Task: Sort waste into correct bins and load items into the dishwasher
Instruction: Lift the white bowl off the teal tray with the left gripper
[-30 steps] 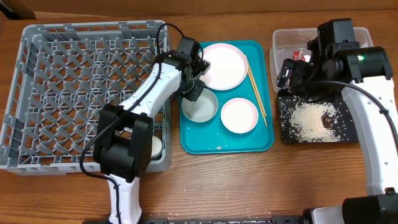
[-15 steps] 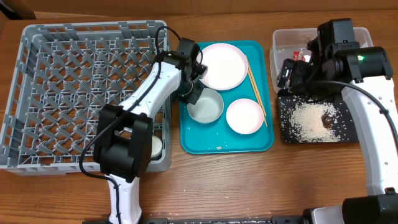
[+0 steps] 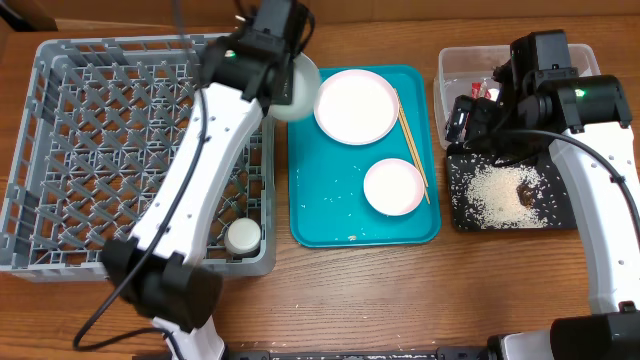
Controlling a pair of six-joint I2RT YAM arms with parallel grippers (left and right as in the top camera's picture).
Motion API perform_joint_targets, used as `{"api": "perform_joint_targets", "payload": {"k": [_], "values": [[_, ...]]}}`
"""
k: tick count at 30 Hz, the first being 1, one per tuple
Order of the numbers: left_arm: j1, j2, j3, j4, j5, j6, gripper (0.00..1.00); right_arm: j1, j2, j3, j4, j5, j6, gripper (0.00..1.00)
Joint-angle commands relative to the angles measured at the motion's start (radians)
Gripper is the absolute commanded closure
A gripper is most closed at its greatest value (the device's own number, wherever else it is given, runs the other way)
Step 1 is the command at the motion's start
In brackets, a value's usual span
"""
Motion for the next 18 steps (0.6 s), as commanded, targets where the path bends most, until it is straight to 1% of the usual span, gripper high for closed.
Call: {"api": "perform_joint_targets", "payload": {"k": [1, 7, 12, 18], "values": [[0.005, -0.006, 0.006, -0.011, -0.386, -0.225, 0.96, 0.0, -0.003, 0.005, 0.009, -0.009, -0.003, 0.0], [0.008, 0.055, -0.004, 0.013, -0.575, -0.303, 0.96, 0.0, -0.003, 0.005, 0.008, -0.008, -0.003, 0.0], [0.007, 0.161, -0.004, 0.042, -0.706, -0.302, 0.96, 0.0, -0.003, 0.005, 0.008, -0.009, -0.003, 0.0], [0.007, 0.296, -0.004, 0.078, -0.897, -0.302, 0.96, 0.0, -0.003, 0.005, 0.008, -0.008, -0.003, 0.0]]}}
